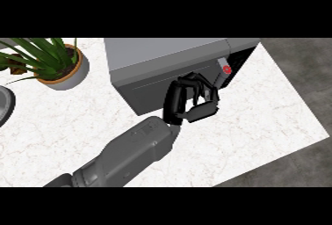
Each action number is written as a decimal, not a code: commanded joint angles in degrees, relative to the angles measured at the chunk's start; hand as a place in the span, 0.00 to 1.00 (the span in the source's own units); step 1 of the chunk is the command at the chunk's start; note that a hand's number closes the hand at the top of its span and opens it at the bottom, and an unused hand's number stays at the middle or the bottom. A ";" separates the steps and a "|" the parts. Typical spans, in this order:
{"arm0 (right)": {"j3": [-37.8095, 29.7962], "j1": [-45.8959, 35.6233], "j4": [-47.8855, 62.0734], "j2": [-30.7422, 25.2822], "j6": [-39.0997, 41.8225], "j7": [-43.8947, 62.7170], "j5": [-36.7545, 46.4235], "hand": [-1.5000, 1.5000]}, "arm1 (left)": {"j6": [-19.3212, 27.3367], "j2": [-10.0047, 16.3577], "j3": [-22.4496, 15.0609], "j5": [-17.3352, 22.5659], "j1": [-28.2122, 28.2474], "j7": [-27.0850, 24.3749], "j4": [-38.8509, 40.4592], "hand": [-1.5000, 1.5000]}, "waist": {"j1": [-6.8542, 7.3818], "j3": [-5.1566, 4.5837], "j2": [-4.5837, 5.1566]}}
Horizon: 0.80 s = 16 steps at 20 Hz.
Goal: Pick up the milk, place it into the microwave and close the microwave
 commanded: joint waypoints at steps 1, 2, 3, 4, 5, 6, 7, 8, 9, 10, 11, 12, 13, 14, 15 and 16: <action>-0.50 -0.25 0.42 -0.82 0.56 0.26 -0.69 0.00 | -1.75 0.02 3.13 1.90 -4.56 2.54 6.22 1.00 | -0.21 -0.07 1.04; -0.84 -0.61 0.40 -1.50 0.88 0.48 -1.55 0.00 | -1.21 0.02 3.01 1.96 -4.48 1.89 5.89 1.00 | -0.67 -0.11 0.99; -0.14 -0.33 0.30 -1.08 0.78 0.66 -1.94 0.00 | -2.31 0.02 2.53 1.42 -5.09 1.14 5.69 1.00 | -0.47 -0.13 0.94; -0.08 -0.63 0.34 -1.38 1.69 0.57 -2.85 0.00 | -2.01 0.02 0.07 0.04 -5.29 2.05 7.06 1.00 | -0.68 0.12 0.84; 0.08 -0.91 0.12 -1.22 1.76 0.42 -3.13 0.00 | -1.35 0.03 -0.34 0.11 -5.40 2.60 7.37 1.00 | -1.03 0.16 0.92; -0.20 -0.83 0.00 -1.21 1.72 0.31 -3.84 0.00 | -0.77 0.03 -0.92 -0.03 -4.72 2.86 8.41 1.00 | -1.02 0.18 0.72; 0.64 -0.79 0.07 -0.92 1.86 0.52 -4.23 0.00 | -0.06 0.03 -0.68 -0.23 -5.78 3.24 8.92 1.00 | -0.34 0.21 0.73; 0.23 -1.62 -0.26 -1.20 1.95 0.27 -5.14 0.00 | 0.58 0.03 -1.28 -0.17 -5.28 3.50 9.46 1.00 | -0.06 0.16 0.48; 1.06 -0.92 -0.25 -1.27 2.42 0.82 -5.64 0.00 | 1.05 0.02 -1.42 -0.11 -5.39 4.18 9.99 1.00 | -0.39 0.21 0.71; 1.10 -1.42 0.03 -1.25 2.34 0.75 -5.71 0.00 | 1.80 0.02 -1.58 -0.13 -5.51 4.60 10.64 1.00 | 0.65 0.21 0.71; 1.13 -1.37 -0.47 -1.49 2.45 0.91 -6.04 0.00 | 2.41 0.02 -1.79 0.34 -4.48 4.35 10.70 1.00 | 0.27 0.11 0.71; 0.77 -0.97 -0.08 -1.79 2.76 0.99 -6.67 0.00 | 2.97 0.02 -1.05 1.06 -4.45 5.04 11.13 1.00 | 0.56 0.15 0.61; 0.65 -1.11 -0.14 -2.18 2.95 1.16 -6.86 0.00 | 3.55 0.02 -1.56 1.21 -3.98 5.38 11.54 1.00 | 0.98 0.12 0.52; 0.76 -0.84 -0.52 -2.55 3.34 1.44 -7.14 0.00 | 3.54 0.02 -1.40 1.63 -3.72 5.27 11.60 1.00 | 1.08 0.05 0.47; 0.64 -0.85 -0.33 -2.35 3.51 1.18 -7.60 0.00 | 3.81 0.02 -1.92 1.76 -3.54 4.99 11.44 1.00 | 1.31 0.06 0.42; 0.14 -0.90 -1.01 -2.81 3.09 1.35 -7.65 0.00 | 4.25 0.02 -1.54 2.41 -3.64 5.74 11.88 1.00 | 1.49 -0.03 0.04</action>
